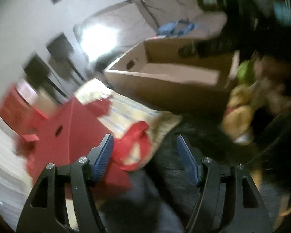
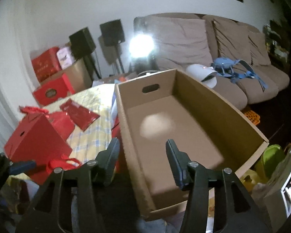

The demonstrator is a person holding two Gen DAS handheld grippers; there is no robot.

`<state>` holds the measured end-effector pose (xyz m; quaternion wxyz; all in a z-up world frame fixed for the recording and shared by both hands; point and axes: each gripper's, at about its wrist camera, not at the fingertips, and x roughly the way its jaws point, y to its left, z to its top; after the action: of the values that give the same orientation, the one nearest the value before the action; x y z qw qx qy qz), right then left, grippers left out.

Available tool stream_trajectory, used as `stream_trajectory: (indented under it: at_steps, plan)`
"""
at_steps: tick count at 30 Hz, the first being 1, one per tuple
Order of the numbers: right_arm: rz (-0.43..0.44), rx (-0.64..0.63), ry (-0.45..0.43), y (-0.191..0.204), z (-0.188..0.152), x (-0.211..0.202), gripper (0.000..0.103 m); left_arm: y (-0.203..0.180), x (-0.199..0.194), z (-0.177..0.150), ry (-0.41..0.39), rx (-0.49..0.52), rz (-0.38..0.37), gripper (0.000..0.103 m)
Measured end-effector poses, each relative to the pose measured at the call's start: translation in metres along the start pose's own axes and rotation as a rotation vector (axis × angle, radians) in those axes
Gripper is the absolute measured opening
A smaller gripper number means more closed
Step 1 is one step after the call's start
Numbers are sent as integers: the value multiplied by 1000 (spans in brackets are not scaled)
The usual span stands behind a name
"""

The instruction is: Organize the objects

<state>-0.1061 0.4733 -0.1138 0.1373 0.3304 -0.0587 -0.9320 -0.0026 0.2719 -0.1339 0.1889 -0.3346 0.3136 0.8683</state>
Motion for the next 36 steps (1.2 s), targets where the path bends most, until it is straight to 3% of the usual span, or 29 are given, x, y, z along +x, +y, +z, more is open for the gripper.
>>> stream_trajectory:
  at_steps: [3,5,10,12,15,19,23,27,30,36]
  plan:
    - [14,27,-3,-5,-1,-4,57,-13,14,9,10,45,32,66]
    - [37,17,8,-3,2,-6,59,-14,19,15,31,45,-6,66]
    - [68,13,-45,-7,12,-29,71,25,4,25,50,-182,-367,66]
    - [53,14,-53,-11,15,-34,71,40,-1,27,47,-227,-398,67]
    - [20,5,-48,-20,18,-39,73,46,-9,29,29,-181,-314,70]
    - [6,-9,-54,-23,20,-45,76,18,-10,28,62,24,-152,70]
    - [16,-9,-58,-22,21,-49,79,-26,7,15,66,274,114,72]
    - [25,-23,-51,-17,20,-50,79,-32,34,7,86,325,253,67]
    - [35,-29,-49,-14,20,-49,80,-36,50,4,131,350,260,52]
    - [49,-29,-26,-14,19,-43,80,-44,58,-14,111,492,339,58]
